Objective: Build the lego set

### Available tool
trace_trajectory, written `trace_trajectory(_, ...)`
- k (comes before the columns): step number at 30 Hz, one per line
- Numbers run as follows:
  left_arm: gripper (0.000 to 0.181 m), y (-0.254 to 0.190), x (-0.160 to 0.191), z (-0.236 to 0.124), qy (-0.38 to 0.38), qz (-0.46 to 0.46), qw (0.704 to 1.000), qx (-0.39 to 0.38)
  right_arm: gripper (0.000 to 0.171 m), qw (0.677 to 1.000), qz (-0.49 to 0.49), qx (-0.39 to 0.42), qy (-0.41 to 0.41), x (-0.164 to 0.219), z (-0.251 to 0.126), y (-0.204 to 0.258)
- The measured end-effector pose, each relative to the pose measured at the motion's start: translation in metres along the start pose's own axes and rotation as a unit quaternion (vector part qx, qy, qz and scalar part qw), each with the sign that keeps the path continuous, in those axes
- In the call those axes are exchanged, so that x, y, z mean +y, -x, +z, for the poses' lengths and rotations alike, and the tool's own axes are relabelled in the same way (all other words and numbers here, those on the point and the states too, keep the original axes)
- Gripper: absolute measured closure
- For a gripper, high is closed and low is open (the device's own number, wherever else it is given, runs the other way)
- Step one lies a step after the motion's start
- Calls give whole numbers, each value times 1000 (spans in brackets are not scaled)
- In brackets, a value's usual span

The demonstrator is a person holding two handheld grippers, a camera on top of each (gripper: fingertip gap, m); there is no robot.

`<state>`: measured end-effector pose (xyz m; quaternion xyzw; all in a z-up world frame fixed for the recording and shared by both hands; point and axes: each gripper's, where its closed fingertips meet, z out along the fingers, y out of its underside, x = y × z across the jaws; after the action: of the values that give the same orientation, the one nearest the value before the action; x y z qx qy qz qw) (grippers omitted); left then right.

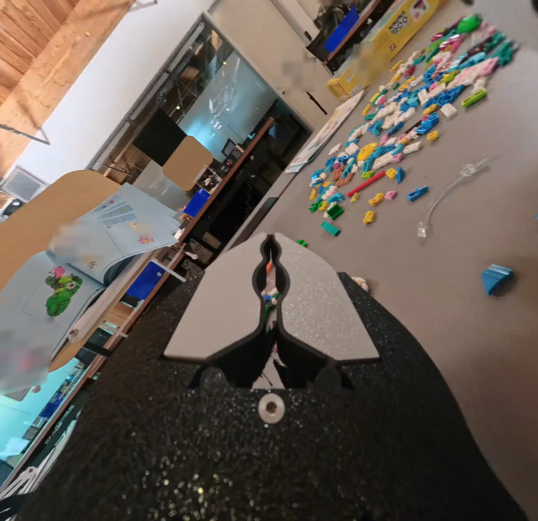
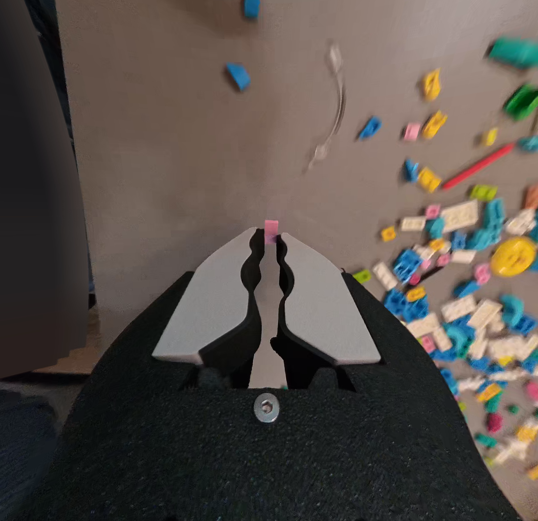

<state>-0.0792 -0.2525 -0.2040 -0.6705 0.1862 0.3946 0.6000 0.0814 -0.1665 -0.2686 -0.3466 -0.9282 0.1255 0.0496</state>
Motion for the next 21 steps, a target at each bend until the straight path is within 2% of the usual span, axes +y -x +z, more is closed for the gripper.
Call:
trace_trajectory(1,181,-4,2,1,7,4,1000,9,164,1000,22,-2,16,11,-2,4)
trace_trajectory(4,181,-16,5,4,18,24,999,37,164,995,94,13,23,41,-8,17)
trace_trajectory(8,181,-31,-1,4,-1,37,996,78,164,987,137,73,-45,61,-15,22)
trace_trajectory(12,181,-37,1,5,4,40,995,94,164,968,162,134,-140,57,-22,12)
trace_trajectory(15,181,-37,3,6,8,41,995,95,163,952,190,154,-182,51,-24,0)
trace_trajectory(21,181,-39,6,7,17,46,994,98,164,957,198,137,-164,42,-5,-20)
